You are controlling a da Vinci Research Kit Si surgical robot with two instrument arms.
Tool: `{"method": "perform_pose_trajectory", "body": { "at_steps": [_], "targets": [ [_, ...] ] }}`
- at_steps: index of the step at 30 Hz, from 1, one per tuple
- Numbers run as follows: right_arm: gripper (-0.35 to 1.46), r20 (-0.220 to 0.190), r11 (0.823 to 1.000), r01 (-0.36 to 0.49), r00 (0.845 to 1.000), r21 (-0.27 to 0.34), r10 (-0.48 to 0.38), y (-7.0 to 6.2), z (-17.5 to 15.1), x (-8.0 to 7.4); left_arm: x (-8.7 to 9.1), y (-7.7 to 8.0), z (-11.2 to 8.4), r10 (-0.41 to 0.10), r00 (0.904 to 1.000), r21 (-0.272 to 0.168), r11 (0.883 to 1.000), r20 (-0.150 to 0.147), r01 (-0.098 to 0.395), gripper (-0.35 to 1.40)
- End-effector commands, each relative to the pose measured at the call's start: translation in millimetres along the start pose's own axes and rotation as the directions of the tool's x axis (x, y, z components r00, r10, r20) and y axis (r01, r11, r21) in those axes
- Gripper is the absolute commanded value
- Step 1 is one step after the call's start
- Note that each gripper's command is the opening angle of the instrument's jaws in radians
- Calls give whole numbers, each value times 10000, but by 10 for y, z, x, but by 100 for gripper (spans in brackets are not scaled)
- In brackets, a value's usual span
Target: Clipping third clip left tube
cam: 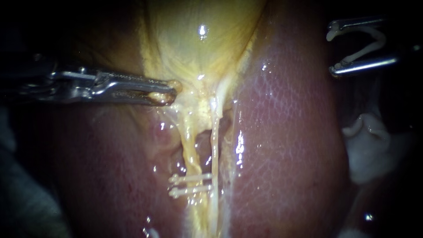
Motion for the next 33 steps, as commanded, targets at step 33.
{"method": "perform_pose_trajectory", "body": {
  "at_steps": [33],
  "targets": [
    [49, -455, 9709, -1763, 9815, 1619, 1858, -51, 106, 2, 30, 25, -96, -290, 9981, 260, 9992, -541, 304, -35]
  ]
}}
